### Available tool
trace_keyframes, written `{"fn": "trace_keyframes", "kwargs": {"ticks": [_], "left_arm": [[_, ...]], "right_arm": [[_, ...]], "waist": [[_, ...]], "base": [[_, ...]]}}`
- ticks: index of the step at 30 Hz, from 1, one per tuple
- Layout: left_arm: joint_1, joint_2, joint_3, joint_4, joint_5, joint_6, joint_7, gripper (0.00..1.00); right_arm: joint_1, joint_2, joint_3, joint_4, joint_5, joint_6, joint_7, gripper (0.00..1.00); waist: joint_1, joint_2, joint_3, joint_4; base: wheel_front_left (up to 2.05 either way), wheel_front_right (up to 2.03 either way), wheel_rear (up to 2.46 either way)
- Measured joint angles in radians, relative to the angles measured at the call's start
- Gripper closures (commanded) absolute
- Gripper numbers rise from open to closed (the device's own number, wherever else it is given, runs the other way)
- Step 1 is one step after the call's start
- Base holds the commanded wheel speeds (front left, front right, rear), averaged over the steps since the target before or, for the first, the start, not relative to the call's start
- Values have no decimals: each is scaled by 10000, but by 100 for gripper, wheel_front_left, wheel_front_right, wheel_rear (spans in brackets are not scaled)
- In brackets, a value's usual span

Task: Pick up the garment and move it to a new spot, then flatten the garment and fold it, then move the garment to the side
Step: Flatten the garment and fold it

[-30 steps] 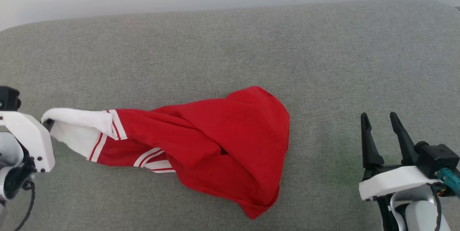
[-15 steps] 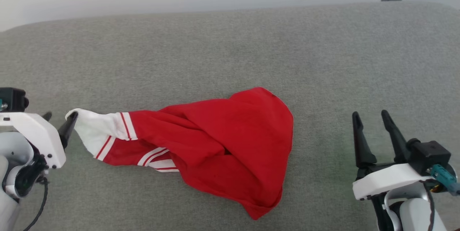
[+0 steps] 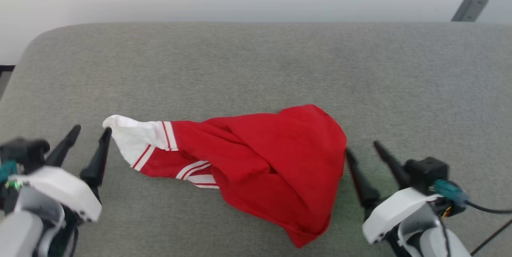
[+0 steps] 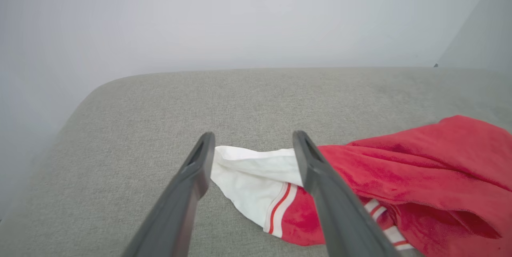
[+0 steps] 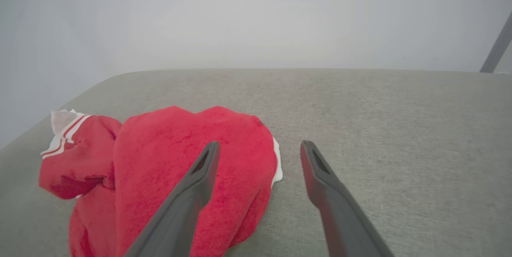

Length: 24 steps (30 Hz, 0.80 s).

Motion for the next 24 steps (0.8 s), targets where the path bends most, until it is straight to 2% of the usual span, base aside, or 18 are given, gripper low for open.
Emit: {"fn": "trace_keyframes", "kwargs": {"ticks": [5, 6, 9, 10, 14, 17, 24], "left_arm": [[939, -159, 127, -704, 128, 401, -941, 0], [1233, -257, 132, -955, 249, 489, -1175, 0], [1553, -477, 236, -1229, 347, 619, -1384, 0], [1553, -477, 236, -1229, 347, 619, -1384, 0], [1888, -863, 453, -1446, 527, 700, -1538, 0], [2114, -1156, 522, -1473, 690, 662, -1572, 0], [2355, -1877, 1012, -1559, 1172, 378, -1578, 0]], "right_arm": [[151, -443, 930, -253, 625, 0, 1753, 0], [274, -654, 1174, -435, 869, 0, 2522, 0], [360, -930, 1423, -663, 1068, -2, 3743, 0], [360, -930, 1423, -663, 1068, -2, 3743, 0], [389, -1220, 1664, -930, 1122, 0, 5074, 0], [342, -1337, 1724, -878, 947, 0, 5632, 0], [-171, -1513, 2159, 238, -52, 0, 6439, 0]], "waist": [[0, 0, -124, 332], [0, 0, -167, 482], [0, 0, -215, 736], [0, 0, -215, 736], [0, 0, -245, 1082], [0, 0, -250, 1347], [0, 0, -228, 1967]], "base": [[0, 0, 0], [0, 0, 0], [0, 0, 0], [0, 0, 0], [0, 0, 0], [0, 0, 0], [0, 0, 0]]}}
